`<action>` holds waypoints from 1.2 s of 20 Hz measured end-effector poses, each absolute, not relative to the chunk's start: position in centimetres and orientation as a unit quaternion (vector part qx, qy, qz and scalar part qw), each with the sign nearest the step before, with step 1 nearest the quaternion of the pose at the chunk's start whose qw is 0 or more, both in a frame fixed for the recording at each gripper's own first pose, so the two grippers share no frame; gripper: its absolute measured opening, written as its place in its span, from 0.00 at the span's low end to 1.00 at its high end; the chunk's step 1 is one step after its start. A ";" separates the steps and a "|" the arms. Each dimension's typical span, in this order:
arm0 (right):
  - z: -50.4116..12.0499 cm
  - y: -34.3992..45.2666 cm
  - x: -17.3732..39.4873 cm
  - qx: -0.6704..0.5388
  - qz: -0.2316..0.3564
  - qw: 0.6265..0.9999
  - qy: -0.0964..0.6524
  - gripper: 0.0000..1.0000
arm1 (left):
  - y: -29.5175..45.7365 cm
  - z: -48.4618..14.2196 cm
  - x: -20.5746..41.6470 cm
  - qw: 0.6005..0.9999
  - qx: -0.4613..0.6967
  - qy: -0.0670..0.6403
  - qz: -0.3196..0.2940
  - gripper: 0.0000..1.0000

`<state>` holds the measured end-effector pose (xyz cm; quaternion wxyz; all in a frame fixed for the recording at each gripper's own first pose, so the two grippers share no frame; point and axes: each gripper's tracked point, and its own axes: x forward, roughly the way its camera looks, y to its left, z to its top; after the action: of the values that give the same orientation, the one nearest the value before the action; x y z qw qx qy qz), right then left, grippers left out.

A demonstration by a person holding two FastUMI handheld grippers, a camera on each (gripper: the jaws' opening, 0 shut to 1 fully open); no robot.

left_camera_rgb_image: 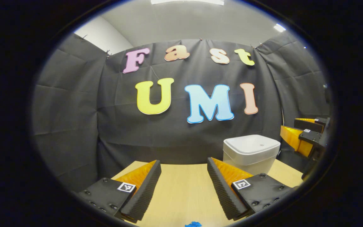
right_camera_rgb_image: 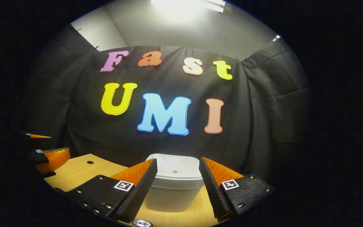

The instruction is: Press the lid of the desktop garbage bin to open it, pick up the crumpled paper on the desktop and throw it into the bin, then pick up the pop can on the desktop and drop it into the bin, and finally close the garbage bin lid.

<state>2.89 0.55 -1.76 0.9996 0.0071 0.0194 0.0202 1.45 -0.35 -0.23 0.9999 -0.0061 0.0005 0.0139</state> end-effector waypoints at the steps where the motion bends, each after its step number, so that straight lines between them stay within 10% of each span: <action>1: -2.0 0.7 3.4 0.009 0.025 0.999 0.022 0.80 | -0.3 -0.2 1.8 1.000 -0.007 0.001 0.017 0.99; 15: -6.2 0.4 9.5 0.022 0.027 0.997 0.065 0.24 | 1.2 -2.1 2.8 0.998 -0.013 0.027 0.053 0.91; 22: -7.7 0.5 12.2 0.022 0.016 0.997 0.074 0.25 | 1.6 -2.1 2.3 0.998 -0.011 0.029 0.063 1.00; 23: -7.7 0.0 12.4 0.025 0.023 0.997 0.068 0.01 | 1.6 -2.0 2.1 0.997 -0.009 0.028 0.064 1.00; 24: -7.6 0.7 12.3 0.028 0.028 0.997 0.069 0.02 | 1.6 -2.0 2.0 0.997 -0.008 0.027 0.065 1.00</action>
<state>12.26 0.71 -7.55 0.9968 0.0283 0.0690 0.0277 1.97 1.63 -1.96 0.9975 -0.0083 0.0274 0.0649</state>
